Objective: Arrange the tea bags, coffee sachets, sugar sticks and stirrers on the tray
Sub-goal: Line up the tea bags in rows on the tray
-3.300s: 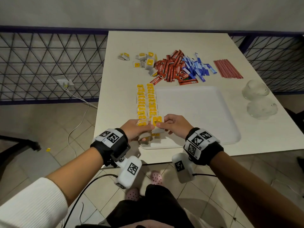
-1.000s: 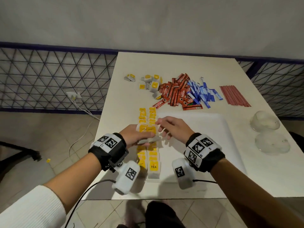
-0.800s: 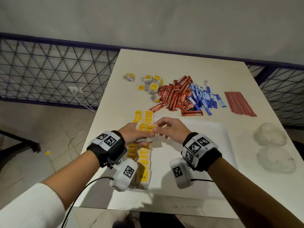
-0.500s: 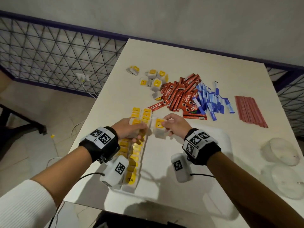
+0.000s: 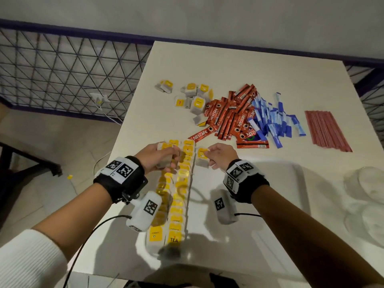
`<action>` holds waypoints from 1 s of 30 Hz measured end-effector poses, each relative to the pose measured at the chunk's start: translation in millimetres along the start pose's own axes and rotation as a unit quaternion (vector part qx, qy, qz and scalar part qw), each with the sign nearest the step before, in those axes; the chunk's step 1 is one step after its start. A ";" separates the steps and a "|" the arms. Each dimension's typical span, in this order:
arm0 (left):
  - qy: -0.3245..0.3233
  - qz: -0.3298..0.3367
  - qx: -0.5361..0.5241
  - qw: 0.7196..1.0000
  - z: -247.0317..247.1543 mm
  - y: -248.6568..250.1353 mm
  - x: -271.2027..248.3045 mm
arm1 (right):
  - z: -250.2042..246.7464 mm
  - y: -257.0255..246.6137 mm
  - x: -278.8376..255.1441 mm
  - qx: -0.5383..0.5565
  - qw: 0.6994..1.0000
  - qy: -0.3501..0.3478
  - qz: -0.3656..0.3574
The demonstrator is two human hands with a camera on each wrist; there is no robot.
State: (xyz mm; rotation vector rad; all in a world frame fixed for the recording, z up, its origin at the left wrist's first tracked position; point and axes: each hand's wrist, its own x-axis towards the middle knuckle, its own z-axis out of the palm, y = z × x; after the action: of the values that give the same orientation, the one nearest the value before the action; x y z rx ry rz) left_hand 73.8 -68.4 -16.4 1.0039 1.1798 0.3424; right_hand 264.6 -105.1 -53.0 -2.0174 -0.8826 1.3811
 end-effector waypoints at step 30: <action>-0.131 -0.021 0.044 0.990 -8.7 18.0 9.2 | 0.8 -27.5 -14.1 0.038 0.992 0.011 -0.123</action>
State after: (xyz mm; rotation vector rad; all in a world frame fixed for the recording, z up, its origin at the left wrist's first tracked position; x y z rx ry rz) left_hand 74.5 -48.1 -7.8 1.0642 0.9825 0.1197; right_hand 254.2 -98.2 -24.7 -1.7968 -1.0152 1.2337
